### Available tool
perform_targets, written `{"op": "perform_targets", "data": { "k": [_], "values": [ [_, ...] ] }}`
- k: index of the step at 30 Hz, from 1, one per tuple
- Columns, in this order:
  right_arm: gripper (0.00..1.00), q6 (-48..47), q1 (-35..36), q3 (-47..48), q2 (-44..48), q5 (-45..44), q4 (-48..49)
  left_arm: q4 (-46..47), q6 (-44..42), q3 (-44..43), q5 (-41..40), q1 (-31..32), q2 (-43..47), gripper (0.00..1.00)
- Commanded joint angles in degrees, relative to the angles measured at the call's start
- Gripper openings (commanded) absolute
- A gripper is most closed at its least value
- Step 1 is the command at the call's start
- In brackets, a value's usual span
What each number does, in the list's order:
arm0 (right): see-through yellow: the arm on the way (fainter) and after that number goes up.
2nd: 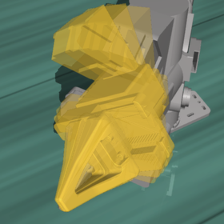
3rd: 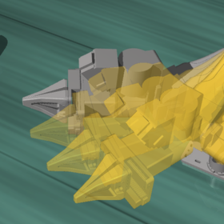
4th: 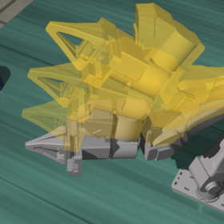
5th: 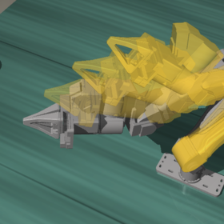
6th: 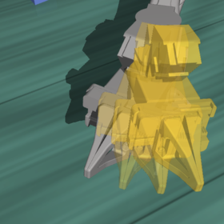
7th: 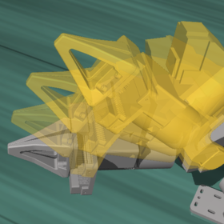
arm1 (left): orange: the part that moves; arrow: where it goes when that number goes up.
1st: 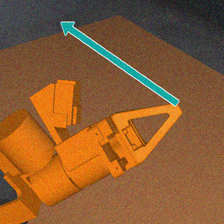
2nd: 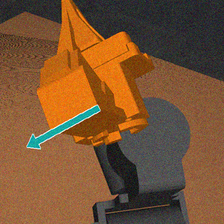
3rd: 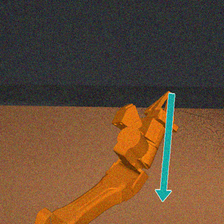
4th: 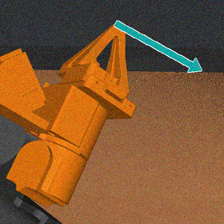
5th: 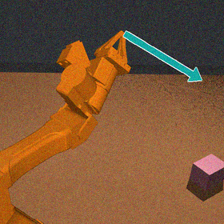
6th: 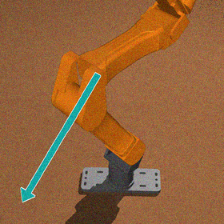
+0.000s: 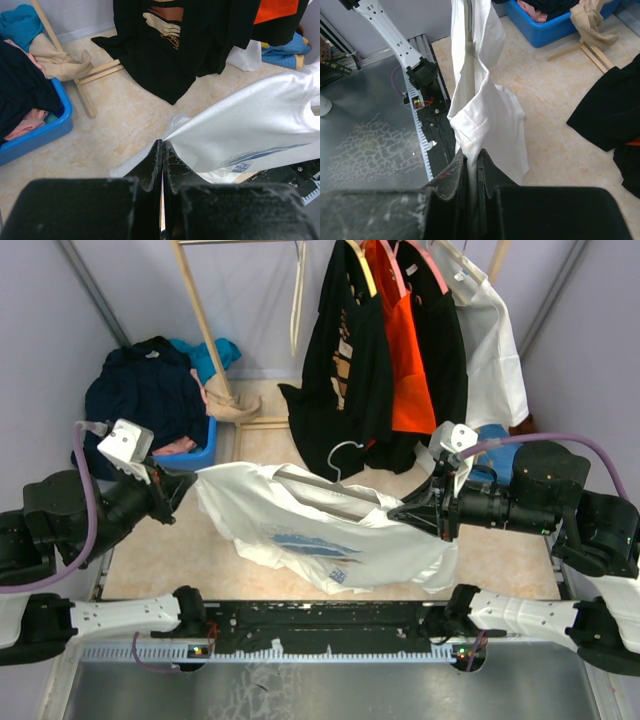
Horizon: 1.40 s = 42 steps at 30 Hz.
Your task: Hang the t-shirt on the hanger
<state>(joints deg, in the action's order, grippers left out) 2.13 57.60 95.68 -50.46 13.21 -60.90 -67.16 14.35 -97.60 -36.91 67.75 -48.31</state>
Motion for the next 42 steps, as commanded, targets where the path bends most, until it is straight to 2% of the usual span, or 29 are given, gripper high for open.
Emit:
{"op": "perform_targets", "data": {
  "k": [1, 3, 7, 9, 15, 21, 28, 33, 42],
  "values": [
    [0.0, 0.3, 0.3, 2.3, 0.1, 0.0, 5.3, -1.7, 1.0, -1.5, -1.7, -0.1, 1.2, 0.0],
    [0.0, 0.3, 0.2, 2.4, -0.1, 0.2, 5.4, -1.4, 0.7, -1.8, -1.0, -0.1, 0.8, 0.01],
    [0.0, 0.2, 0.3, 2.6, -0.6, 0.3, 5.8, 1.0, -1.8, -4.5, 1.1, -0.1, -1.0, 0.27],
    [0.0, 0.2, 0.2, 2.5, -0.9, 0.4, 6.0, 1.4, -3.4, -7.8, 1.5, -0.1, -2.8, 0.36],
    [0.0, 0.0, 0.2, 2.3, -1.6, 1.9, 5.8, 2.2, -10.1, -16.5, 6.9, -0.1, -7.5, 0.45],
    [0.0, -0.8, 0.2, 2.6, -2.7, 6.3, 4.3, 1.8, -12.8, -16.7, 17.1, -0.1, -8.2, 0.58],
    [0.0, -2.9, 0.2, 3.2, -1.7, 7.2, 5.5, 0.9, -9.9, -14.6, 24.7, -0.1, -7.3, 0.6],
    [0.0, -4.9, 0.3, 7.1, -2.3, 5.4, 7.3, 0.6, -9.4, -15.6, 24.4, -0.2, -7.3, 0.61],
    [0.0, -5.9, 0.2, 7.6, -3.7, 11.2, 10.3, 7.8, -11.9, -17.4, 22.9, -0.1, -3.3, 0.63]
  ]
}}
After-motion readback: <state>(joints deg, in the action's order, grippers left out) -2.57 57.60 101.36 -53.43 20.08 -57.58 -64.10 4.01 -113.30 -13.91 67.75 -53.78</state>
